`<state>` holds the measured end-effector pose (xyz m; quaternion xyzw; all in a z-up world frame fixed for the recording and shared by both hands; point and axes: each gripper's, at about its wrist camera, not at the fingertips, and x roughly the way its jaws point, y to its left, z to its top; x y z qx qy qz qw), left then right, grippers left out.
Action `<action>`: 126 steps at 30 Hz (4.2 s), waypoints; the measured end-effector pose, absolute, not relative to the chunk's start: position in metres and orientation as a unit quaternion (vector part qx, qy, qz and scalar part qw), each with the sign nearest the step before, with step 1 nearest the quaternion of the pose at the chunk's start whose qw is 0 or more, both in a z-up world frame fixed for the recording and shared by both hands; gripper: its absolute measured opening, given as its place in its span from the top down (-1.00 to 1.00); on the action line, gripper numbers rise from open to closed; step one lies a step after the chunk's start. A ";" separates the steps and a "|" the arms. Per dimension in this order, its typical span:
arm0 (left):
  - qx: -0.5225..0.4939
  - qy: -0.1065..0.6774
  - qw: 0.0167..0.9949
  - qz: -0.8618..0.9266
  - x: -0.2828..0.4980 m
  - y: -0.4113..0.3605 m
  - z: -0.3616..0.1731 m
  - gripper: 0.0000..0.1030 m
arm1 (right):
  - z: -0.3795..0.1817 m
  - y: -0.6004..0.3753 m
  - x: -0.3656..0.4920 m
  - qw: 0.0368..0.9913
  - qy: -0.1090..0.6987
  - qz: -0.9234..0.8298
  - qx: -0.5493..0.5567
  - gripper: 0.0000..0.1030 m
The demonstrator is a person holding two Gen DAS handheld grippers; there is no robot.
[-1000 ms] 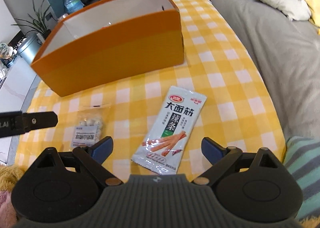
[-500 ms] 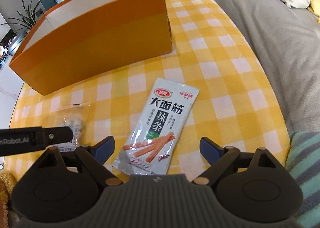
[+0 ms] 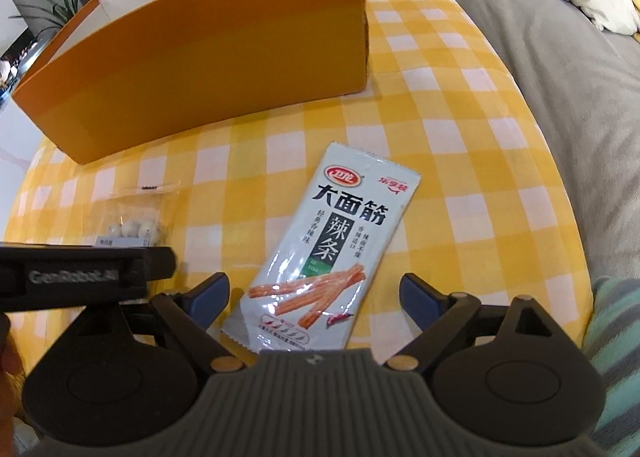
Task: Organize snacks
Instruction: 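Move left tool over the white-ball packet while right tool approaches the spicy-strip packet, then grasp the white-ball packet with left tool while right tool grasps the spicy-strip packet, then lift both held packets and carry them over the orange box, then lower both packets into the box and open both tools to release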
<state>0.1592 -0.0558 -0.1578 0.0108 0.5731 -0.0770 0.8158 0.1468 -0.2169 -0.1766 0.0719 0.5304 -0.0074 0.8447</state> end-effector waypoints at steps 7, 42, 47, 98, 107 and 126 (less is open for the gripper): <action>0.014 0.570 0.817 -0.079 0.162 -0.047 -0.158 -0.34 | -0.178 -0.213 0.147 0.846 0.530 -0.007 0.062 -0.76; 0.057 0.548 0.832 -0.067 0.154 -0.045 -0.155 -0.21 | -0.175 -0.190 0.146 0.868 0.496 0.022 -0.004 -0.07; 0.044 0.537 0.840 -0.071 0.146 -0.042 -0.143 -0.20 | -0.170 -0.196 0.143 0.869 0.493 0.019 0.016 -0.05; 0.060 0.380 0.914 -0.129 0.222 -0.023 0.022 -0.20 | 0.002 -0.174 0.210 0.943 0.293 0.127 -0.092 -0.03; 0.088 0.418 0.897 -0.115 0.288 -0.025 0.004 -0.20 | -0.015 -0.174 0.283 0.931 0.320 0.117 -0.130 -0.03; 0.217 0.499 0.833 -0.102 0.348 -0.041 -0.083 -0.21 | -0.112 -0.152 0.376 0.852 0.405 0.083 -0.322 -0.03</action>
